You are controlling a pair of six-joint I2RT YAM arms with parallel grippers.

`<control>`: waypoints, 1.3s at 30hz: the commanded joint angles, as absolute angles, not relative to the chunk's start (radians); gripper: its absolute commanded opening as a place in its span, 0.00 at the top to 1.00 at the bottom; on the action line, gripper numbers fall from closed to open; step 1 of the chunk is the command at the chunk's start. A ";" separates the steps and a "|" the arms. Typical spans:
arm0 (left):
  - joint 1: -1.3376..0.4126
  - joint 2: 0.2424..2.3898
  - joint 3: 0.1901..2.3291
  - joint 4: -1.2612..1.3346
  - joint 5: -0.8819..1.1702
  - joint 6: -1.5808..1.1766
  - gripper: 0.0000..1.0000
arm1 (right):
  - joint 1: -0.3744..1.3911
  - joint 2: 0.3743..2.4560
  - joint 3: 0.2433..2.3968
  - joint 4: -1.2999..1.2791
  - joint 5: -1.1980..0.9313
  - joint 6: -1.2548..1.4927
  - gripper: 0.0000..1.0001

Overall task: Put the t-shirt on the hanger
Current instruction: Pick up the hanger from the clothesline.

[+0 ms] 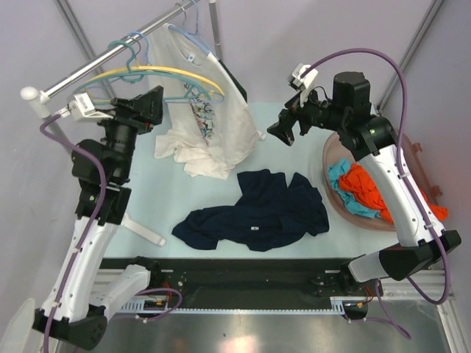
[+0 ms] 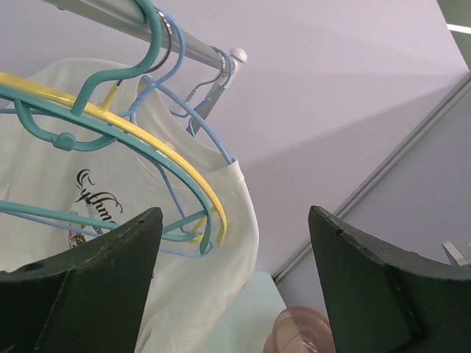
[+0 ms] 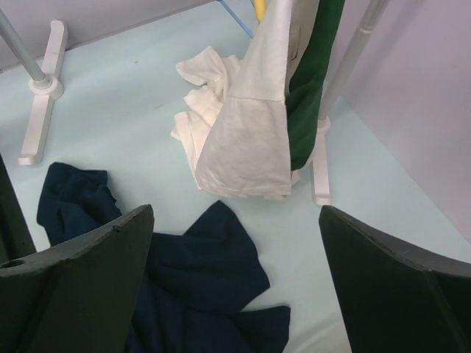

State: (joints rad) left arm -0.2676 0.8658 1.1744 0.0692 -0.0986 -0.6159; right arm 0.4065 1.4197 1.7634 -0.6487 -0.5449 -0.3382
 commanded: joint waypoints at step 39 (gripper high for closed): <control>-0.175 1.336 1.339 0.374 -0.221 -0.948 0.27 | 0.396 1.425 1.767 -0.684 -0.540 -0.394 0.00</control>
State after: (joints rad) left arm -0.1825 1.3094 1.2747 0.3279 -0.2241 -0.9184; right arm 0.3988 1.4269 1.7634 -0.6853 -0.5354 -0.3790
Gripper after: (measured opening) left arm 0.734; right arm 0.994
